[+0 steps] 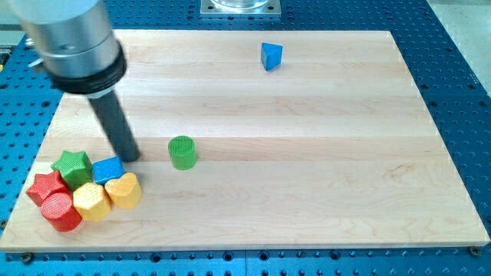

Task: Move the green circle to the top of the heart

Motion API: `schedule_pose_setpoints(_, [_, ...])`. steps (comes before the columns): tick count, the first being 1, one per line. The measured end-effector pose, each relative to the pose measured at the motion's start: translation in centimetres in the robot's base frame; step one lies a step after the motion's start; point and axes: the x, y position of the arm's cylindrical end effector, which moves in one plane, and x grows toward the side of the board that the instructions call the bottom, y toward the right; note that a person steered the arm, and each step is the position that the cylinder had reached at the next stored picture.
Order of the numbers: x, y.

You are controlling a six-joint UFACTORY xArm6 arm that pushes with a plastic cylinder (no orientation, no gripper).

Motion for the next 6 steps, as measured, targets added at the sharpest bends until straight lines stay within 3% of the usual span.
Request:
schedule_pose_setpoints(1, [-4.1, 4.3])
schedule_pose_setpoints(2, [-4.8, 8.1])
schedule_pose_setpoints(4, [2.8, 7.7])
schedule_pose_setpoints(6, [2.8, 3.9])
